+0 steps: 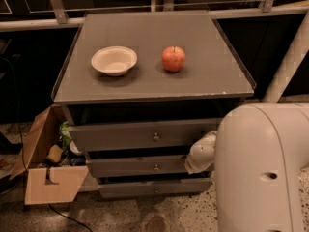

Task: Close middle drawer

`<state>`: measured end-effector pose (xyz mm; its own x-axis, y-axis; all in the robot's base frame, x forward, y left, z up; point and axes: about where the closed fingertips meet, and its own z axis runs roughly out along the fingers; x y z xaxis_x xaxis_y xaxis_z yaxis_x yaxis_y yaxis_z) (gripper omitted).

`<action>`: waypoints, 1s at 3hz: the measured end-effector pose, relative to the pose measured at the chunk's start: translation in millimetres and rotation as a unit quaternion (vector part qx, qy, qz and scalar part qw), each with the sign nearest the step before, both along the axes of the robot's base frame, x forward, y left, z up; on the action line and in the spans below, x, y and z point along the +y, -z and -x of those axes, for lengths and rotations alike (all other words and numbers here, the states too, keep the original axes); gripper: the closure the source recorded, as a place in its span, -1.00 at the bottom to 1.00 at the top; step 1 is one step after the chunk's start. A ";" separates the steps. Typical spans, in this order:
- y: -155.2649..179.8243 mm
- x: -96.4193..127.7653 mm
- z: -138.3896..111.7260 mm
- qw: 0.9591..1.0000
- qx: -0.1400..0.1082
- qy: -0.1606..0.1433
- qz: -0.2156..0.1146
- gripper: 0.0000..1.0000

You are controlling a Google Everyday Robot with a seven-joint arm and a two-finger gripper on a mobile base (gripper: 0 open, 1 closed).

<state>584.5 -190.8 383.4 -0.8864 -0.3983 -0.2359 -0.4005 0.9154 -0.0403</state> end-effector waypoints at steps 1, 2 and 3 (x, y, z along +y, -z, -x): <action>-13.1 -20.3 45.3 0.998 0.056 0.005 0.003 1.00; -32.8 -58.2 97.5 0.993 0.110 0.032 0.018 1.00; -36.2 -64.7 108.6 0.991 0.124 0.037 0.022 0.71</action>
Offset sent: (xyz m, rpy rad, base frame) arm -0.1623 -0.1048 0.0624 -0.0742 0.3504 -0.1360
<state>476.0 -255.5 419.6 -0.9419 -0.3357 0.0092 -0.3356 0.9419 0.0098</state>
